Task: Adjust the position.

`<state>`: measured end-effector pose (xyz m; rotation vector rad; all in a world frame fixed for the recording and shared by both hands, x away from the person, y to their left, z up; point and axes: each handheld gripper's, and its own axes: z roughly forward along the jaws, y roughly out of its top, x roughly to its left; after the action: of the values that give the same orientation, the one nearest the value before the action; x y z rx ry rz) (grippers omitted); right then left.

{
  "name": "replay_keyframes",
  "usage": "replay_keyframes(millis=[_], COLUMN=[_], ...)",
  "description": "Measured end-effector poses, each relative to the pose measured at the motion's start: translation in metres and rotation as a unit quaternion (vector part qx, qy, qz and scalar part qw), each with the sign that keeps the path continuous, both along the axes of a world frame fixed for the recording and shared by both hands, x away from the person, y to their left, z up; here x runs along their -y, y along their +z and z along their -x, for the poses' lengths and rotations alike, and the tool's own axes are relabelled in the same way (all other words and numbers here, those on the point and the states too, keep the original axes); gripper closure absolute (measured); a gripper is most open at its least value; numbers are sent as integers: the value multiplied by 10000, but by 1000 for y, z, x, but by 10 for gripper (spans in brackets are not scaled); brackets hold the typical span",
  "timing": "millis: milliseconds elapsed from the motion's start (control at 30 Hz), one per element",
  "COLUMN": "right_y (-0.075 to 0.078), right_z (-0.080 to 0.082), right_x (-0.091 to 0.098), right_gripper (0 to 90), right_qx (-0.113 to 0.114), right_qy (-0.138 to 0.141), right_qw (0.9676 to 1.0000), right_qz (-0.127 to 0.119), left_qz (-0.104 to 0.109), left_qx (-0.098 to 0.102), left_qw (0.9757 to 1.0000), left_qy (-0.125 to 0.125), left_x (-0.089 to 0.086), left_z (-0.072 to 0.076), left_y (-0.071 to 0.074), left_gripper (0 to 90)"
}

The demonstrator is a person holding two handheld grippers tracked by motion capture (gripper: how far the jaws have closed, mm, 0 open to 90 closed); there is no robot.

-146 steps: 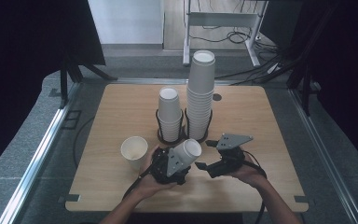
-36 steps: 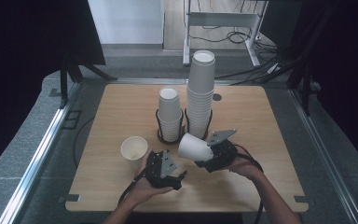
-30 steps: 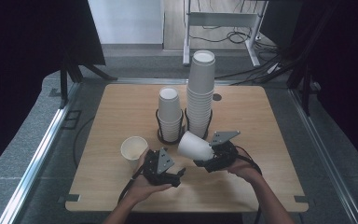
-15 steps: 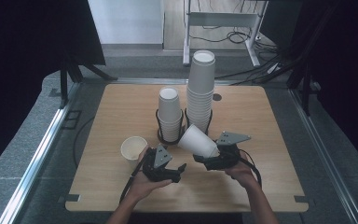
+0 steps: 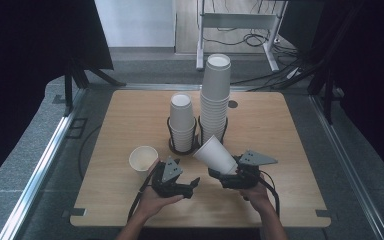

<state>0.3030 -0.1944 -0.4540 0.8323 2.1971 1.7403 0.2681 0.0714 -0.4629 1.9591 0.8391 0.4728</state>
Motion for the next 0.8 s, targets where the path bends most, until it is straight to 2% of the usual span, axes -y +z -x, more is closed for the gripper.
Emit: replay_keyframes(millis=[67,233,333,667,800], right_y=[-1,-1,-2,-9,-11], right_z=[3,7,8,11,13], right_x=[3,5,4,4,4], right_gripper=[231,231,230,230,230], right_qx=[14,59,134,208,256], right_qy=[15,-18,-38,-26,74], right_qw=[9999,9994,9993,9983,9965], right_qz=[-149,-328,-353,-544,-794], left_qz=[8,-16,-3,345,604], left_qx=[-34,-90,-101,-209,-333], left_qw=[10000,9999,9999,9989,9973], left_qy=[3,-58,-106,-258,-262], left_x=[0,2,2,0,-1], left_z=[1,3,5,9,10], left_y=[-2,-7,-7,-1,1], left_gripper=[110,114,119,124,125])
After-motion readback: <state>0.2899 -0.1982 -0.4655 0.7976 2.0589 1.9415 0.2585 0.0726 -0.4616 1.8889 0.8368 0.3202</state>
